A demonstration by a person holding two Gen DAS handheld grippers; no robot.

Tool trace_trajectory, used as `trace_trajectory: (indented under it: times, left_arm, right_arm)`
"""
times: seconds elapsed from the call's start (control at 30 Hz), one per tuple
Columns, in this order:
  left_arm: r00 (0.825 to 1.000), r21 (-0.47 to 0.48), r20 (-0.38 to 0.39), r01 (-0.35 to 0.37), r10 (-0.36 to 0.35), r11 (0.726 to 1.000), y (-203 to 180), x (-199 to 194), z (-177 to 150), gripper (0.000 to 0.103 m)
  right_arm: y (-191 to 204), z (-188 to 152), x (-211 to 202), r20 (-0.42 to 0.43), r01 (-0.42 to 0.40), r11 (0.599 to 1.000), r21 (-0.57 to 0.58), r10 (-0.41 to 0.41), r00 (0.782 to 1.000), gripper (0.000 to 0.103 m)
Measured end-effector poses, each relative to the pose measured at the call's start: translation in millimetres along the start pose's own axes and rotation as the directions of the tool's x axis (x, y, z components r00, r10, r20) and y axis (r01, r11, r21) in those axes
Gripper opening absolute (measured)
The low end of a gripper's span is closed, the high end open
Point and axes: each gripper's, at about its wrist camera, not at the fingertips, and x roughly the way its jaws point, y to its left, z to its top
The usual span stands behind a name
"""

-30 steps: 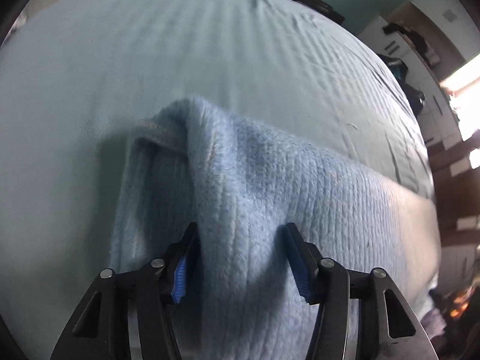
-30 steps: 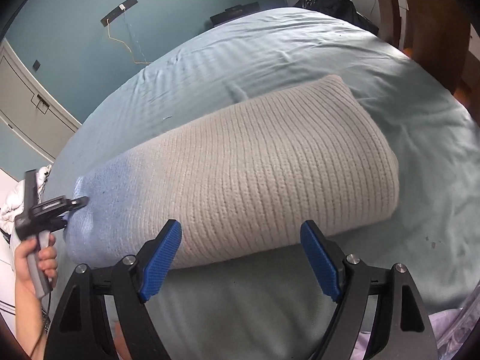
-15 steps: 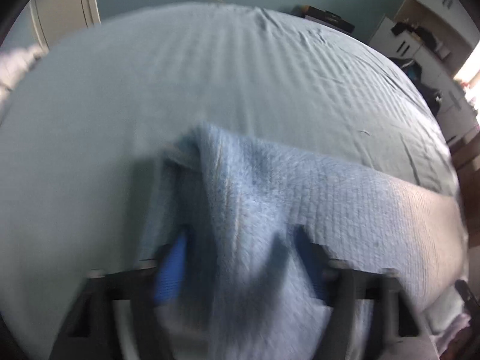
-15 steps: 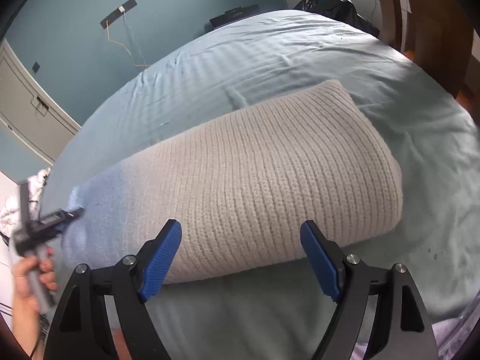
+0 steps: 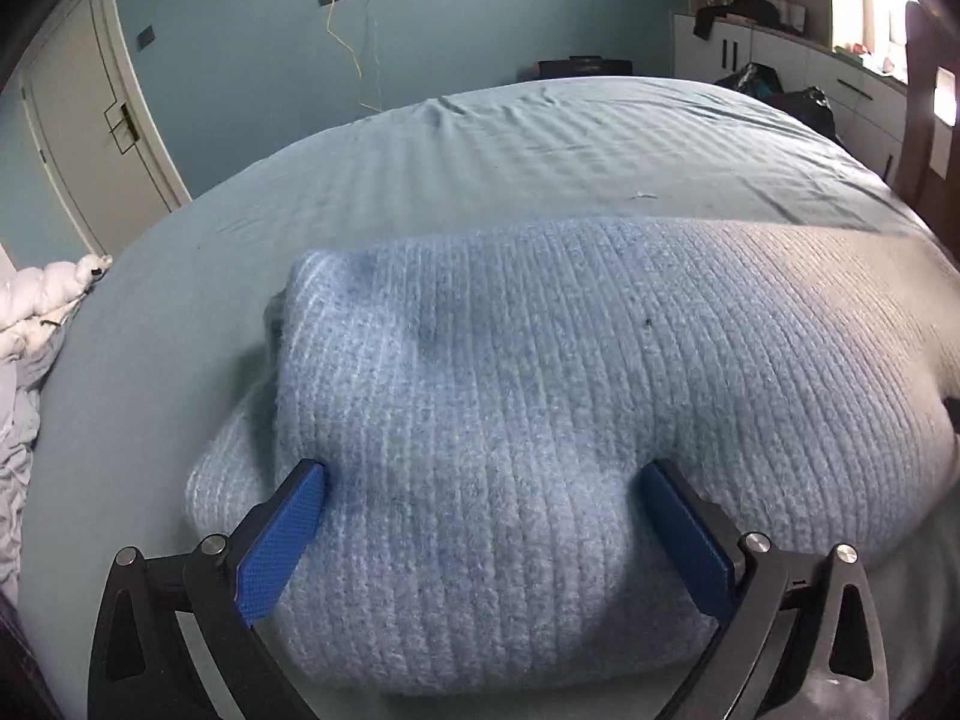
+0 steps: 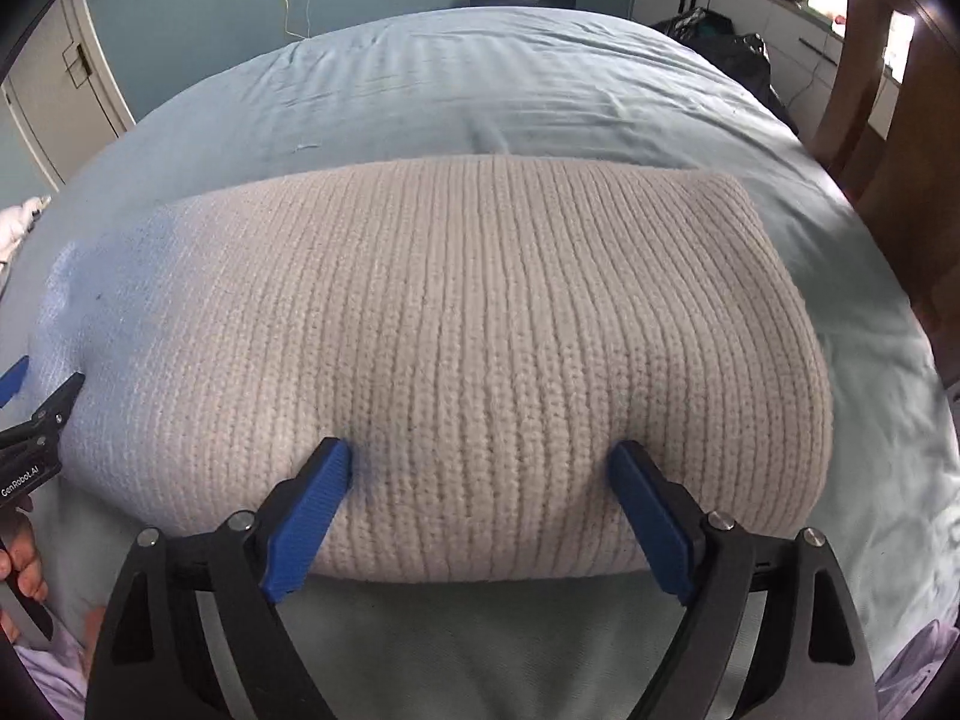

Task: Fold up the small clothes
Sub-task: 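Grasp the end of the folded sweater with the right gripper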

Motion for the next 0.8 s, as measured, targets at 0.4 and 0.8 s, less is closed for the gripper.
trace_trajectory:
  times: [0.4,0.8]
  left_arm:
    - [1.0,-0.014,0.003,0.015,-0.015,1.0,1.8,1.5,-9.2,0.103]
    - [0.996,-0.055,-0.091,0.015,-0.02,0.998,17.7,-44.9,-20.2,0.103]
  right_arm:
    - [-69.3,-11.9,4.4,-0.092,0.07,0.957,0.282,-0.045,0.995,0.095]
    - [-146.4,-93.0,-16.9,0.012,-0.24,0.539,0.808,0.392,0.92,0.096]
